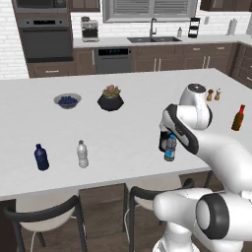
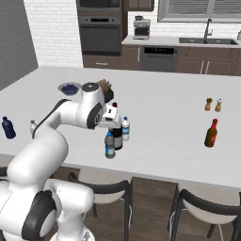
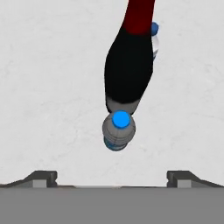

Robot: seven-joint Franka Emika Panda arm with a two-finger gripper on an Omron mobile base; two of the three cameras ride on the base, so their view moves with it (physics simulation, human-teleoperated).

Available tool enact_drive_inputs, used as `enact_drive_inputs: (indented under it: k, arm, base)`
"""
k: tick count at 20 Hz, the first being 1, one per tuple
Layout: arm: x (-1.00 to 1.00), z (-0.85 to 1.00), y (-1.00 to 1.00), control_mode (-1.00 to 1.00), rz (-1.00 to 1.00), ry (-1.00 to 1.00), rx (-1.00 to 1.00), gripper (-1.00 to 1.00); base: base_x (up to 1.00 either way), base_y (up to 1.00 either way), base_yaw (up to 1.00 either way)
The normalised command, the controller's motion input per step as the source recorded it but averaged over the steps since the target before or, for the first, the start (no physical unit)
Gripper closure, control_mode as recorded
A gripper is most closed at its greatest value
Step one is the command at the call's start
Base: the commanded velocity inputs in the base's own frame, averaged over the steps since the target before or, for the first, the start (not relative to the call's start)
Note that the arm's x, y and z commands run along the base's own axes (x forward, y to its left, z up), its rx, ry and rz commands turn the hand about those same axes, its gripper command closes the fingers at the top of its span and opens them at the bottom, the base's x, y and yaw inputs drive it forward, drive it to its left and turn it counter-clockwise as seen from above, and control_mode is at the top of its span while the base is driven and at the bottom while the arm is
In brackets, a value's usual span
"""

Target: Move the plastic bottles in the middle to the plastics group, and the glass bottles in the middle to the glass group.

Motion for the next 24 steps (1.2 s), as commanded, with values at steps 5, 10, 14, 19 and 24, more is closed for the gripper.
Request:
enact_drive_inputs:
  k: [5, 10, 14, 19, 24]
  arm:
    - [0.03, -0.15, -0.02, -1.0, 0.0, 0.05, 0.0, -1.0]
    - [0.14, -0.39, -0.08, -1.0, 0.0, 0.07, 0.0, -1.0]
    - [0.19, -0.38, -0.06, -1.0, 0.0, 0.0, 0.0, -1.0]
    - [0.18, -0.24, -0.03, -1.0, 0.0, 0.0, 0.0, -1.0]
    - [0.18, -0.17, 0.0, -1.0, 0.0, 0.0, 0.0, -1.0]
  base:
    - [0.0, 0.0, 0.0]
    - [0.0, 0.0, 0.0]
    - [0.0, 0.0, 0.0]
    - [0.0, 0.0, 0.0]
    - [0.0, 0.0, 0.0]
